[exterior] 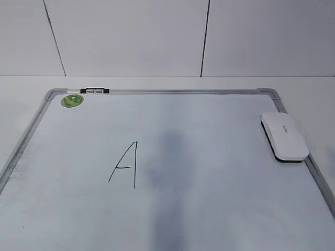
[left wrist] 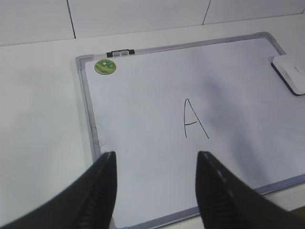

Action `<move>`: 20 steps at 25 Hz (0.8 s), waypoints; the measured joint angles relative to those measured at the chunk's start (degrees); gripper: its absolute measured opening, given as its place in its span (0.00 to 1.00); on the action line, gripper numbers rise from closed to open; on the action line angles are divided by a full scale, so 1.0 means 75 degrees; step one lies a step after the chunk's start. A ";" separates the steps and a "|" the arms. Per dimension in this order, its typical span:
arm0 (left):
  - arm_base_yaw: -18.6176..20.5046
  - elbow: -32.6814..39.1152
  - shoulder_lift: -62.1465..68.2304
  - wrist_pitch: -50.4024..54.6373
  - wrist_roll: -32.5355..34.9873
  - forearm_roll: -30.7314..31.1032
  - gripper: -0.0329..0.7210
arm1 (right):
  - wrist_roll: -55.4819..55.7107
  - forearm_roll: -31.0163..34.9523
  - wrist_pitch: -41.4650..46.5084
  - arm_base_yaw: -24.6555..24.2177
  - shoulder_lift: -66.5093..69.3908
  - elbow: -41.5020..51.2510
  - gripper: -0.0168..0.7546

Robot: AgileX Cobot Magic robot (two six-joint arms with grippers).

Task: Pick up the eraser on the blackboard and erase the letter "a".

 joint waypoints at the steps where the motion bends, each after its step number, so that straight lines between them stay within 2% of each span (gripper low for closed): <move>1: -0.0003 0.0146 -0.0157 0.0019 0.0000 -0.0013 0.58 | 0.0000 0.0000 0.0000 0.0000 -0.0188 0.0181 0.80; 12: -0.0063 0.2047 -0.1571 0.0032 0.0012 0.0041 0.58 | 0.0000 -0.0088 0.0000 0.0000 -0.1435 0.2430 0.79; 20: -0.0063 0.3538 -0.2379 -0.0241 0.0339 0.0290 0.58 | 0.0000 -0.0203 0.0017 0.0000 -0.1947 0.3826 0.79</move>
